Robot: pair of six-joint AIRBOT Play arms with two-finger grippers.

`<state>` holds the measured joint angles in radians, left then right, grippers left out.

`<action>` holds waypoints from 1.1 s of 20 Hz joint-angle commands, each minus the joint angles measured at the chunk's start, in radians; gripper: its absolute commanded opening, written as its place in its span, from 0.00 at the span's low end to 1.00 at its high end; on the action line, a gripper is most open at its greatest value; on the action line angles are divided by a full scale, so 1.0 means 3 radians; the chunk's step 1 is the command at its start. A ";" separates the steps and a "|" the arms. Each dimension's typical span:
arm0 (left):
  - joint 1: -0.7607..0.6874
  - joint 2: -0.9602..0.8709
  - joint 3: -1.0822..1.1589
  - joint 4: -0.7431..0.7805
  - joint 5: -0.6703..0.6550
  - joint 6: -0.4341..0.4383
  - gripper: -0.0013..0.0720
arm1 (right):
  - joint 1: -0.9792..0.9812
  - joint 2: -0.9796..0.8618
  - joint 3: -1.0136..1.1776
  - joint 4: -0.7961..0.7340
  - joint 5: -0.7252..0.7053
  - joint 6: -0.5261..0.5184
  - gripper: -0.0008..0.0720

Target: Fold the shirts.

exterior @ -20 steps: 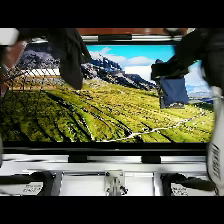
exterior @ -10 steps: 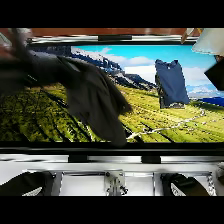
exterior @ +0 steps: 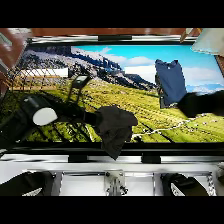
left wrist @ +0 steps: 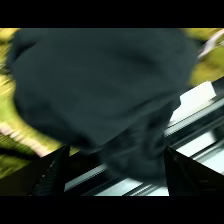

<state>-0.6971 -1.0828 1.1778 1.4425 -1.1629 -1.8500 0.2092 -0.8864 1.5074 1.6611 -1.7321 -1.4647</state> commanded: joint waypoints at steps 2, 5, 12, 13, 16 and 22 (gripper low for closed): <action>0.0567 0.0312 -0.0375 0.0005 -0.0697 0.0205 1.00 | -0.0066 -0.0108 -0.1245 0.0528 0.0573 -0.0196 0.92; 0.0741 0.0446 -0.1061 -0.0482 -0.0140 0.0191 1.00 | -0.0259 -0.0407 -0.1546 0.1062 0.0853 -0.0287 0.92; 0.0744 -0.0039 -0.1651 -0.1863 0.1738 0.0427 1.00 | -0.0303 -0.1209 -0.1560 0.1382 0.1073 -0.0484 0.92; 0.0744 -0.0174 -0.1647 -0.1987 0.1863 0.0501 1.00 | -0.0303 -0.1315 -0.1560 0.1450 0.1085 -0.0525 0.92; 0.0744 -0.0548 -0.1581 -0.2356 0.1966 0.0886 0.94 | -0.0303 -0.1512 -0.1560 0.1619 0.1269 -0.0595 0.92; 0.0771 -0.0787 -0.1506 -0.2641 0.1836 0.1286 0.23 | -0.0284 -0.1773 -0.1560 0.1890 0.1663 -0.0671 0.92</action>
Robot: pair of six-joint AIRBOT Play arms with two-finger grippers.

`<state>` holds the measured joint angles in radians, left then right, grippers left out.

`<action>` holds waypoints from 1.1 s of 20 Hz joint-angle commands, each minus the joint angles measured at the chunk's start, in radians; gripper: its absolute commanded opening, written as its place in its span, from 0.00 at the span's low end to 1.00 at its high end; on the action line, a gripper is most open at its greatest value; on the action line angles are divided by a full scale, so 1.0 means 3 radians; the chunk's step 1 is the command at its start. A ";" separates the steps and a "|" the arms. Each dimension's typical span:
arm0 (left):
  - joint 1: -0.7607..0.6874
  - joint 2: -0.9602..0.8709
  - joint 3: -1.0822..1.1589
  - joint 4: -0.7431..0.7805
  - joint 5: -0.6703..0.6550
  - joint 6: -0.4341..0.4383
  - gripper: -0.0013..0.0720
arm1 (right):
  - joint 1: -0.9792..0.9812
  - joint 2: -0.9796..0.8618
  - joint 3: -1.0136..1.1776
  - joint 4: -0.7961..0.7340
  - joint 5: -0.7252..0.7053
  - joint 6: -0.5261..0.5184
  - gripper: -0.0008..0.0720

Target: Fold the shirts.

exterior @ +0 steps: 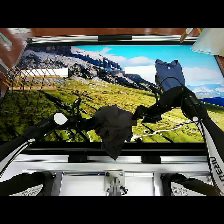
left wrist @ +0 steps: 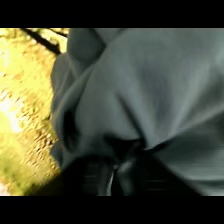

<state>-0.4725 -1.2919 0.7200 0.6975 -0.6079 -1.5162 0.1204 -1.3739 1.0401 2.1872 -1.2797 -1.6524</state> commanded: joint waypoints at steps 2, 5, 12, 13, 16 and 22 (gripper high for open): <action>0.0075 -0.0081 0.0058 -0.0155 -0.0128 0.0322 0.14 | 0.0065 -0.0234 -0.0003 0.0135 0.0148 -0.0108 0.84; 0.0145 -0.0019 0.0121 -0.0154 -0.0195 0.0520 0.07 | 0.0237 -0.0289 -0.0001 0.0139 0.0271 -0.0144 0.77; 0.0154 0.0532 0.0477 0.0045 -0.0317 0.1049 0.07 | 0.0371 0.0018 0.0306 0.0116 0.0092 -0.0521 0.12; 0.0161 0.0731 0.0650 0.0046 -0.0365 0.1213 0.07 | 0.0371 0.0175 0.0491 0.0114 0.0046 -0.0660 0.12; 0.0223 0.1345 0.1389 0.0045 -0.0360 0.1328 0.07 | 0.0371 0.0774 0.1315 0.0046 0.0165 -0.0844 0.12; 0.0264 0.2150 0.2874 0.0043 -0.0181 0.1311 0.07 | 0.0374 0.1652 0.2936 0.0058 0.0839 -0.0619 0.12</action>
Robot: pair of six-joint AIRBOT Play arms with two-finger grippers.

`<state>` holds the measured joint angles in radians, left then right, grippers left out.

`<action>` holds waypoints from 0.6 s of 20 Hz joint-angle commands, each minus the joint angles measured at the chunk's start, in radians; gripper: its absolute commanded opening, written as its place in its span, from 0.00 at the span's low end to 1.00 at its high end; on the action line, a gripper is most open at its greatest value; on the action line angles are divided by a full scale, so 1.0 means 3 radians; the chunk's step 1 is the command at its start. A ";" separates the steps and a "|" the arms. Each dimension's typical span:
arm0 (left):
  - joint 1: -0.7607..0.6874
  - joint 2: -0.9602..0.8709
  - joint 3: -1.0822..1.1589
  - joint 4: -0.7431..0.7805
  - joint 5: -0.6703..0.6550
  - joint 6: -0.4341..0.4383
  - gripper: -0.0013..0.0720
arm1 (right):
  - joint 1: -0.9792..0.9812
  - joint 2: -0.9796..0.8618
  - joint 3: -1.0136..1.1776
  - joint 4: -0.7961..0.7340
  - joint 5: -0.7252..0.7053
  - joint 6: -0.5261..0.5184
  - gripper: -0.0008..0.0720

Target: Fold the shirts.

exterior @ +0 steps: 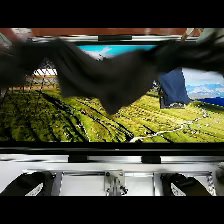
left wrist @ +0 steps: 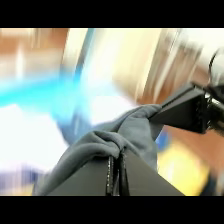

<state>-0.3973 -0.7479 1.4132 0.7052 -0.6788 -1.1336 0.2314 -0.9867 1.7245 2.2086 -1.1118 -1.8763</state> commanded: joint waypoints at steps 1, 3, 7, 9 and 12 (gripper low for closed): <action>0.0015 0.0422 0.0593 0.0018 0.0053 0.0031 0.07 | 0.0004 0.0436 0.0750 -0.0011 0.0231 0.0219 0.12; 0.0015 0.0533 0.0579 0.0178 -0.0090 -0.0196 0.07 | 0.0004 0.0547 0.0776 -0.0019 0.0006 0.0387 0.12; 0.0015 0.0502 0.0467 0.1012 -0.0795 -0.0846 0.07 | 0.0004 0.0437 0.0776 -0.0163 -0.1002 0.0631 0.12; 0.0015 0.0498 0.0244 0.1466 -0.0985 -0.1061 0.07 | 0.0004 0.0225 0.0762 -0.0239 -0.1586 0.0796 0.12; 0.0015 0.0464 -0.0296 0.2038 -0.0985 -0.1260 0.07 | 0.0004 -0.0109 0.0332 -0.0253 -0.2064 0.0896 0.12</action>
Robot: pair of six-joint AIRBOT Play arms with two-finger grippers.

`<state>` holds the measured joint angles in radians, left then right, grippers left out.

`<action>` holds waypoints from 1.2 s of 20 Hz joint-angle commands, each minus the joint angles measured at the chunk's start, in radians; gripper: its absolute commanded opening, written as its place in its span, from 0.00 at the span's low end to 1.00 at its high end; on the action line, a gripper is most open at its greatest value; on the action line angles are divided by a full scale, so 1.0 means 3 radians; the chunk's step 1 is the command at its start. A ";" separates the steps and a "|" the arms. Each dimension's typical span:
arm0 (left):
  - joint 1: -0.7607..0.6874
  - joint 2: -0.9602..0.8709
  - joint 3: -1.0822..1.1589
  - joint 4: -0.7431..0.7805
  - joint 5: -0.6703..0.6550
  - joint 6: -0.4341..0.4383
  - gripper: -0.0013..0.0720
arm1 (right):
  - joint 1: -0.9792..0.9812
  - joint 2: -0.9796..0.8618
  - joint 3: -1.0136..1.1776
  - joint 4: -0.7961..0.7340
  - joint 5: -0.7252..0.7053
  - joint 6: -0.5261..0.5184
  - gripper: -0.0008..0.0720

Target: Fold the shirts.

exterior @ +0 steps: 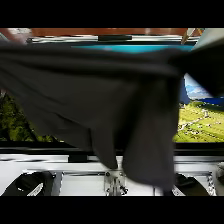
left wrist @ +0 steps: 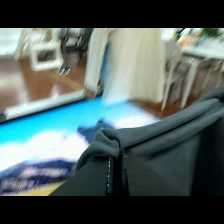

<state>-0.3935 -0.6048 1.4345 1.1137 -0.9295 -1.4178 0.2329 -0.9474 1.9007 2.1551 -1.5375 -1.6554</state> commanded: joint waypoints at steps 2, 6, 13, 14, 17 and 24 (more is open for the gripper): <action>0.0013 -0.0125 -0.0787 0.0932 -0.0074 -0.0474 0.07 | -0.0001 -0.0409 -0.0838 -0.0182 -0.0411 0.0113 0.12; 0.0071 -0.0615 -0.1523 0.0951 0.0440 -0.0856 0.08 | -0.0001 -0.0954 -0.1934 -0.0238 0.0969 0.0086 0.12; 0.0071 -0.1742 -0.1748 0.0645 0.0657 -0.1364 0.07 | -0.0005 -0.1860 -0.2046 0.0231 0.1757 0.0062 0.12; 0.0071 -0.1774 -0.1748 0.0626 0.0659 -0.1363 0.08 | -0.0027 -0.1839 -0.2037 0.0167 0.1734 0.0043 0.25; 0.0111 -0.1706 -0.1686 0.0626 0.0554 -0.1221 0.07 | -0.0267 -0.1708 -0.1886 0.0027 0.1080 -0.0261 0.78; 0.0168 -0.1575 -0.1291 0.0651 0.0025 -0.0698 0.08 | -0.1105 -0.0979 -0.3237 -0.0509 0.0058 -0.0298 0.82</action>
<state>-0.3485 -1.0836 1.0126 1.3106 -0.8635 -1.6756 -0.0086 -1.3239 1.1374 1.9797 -1.4433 -1.7332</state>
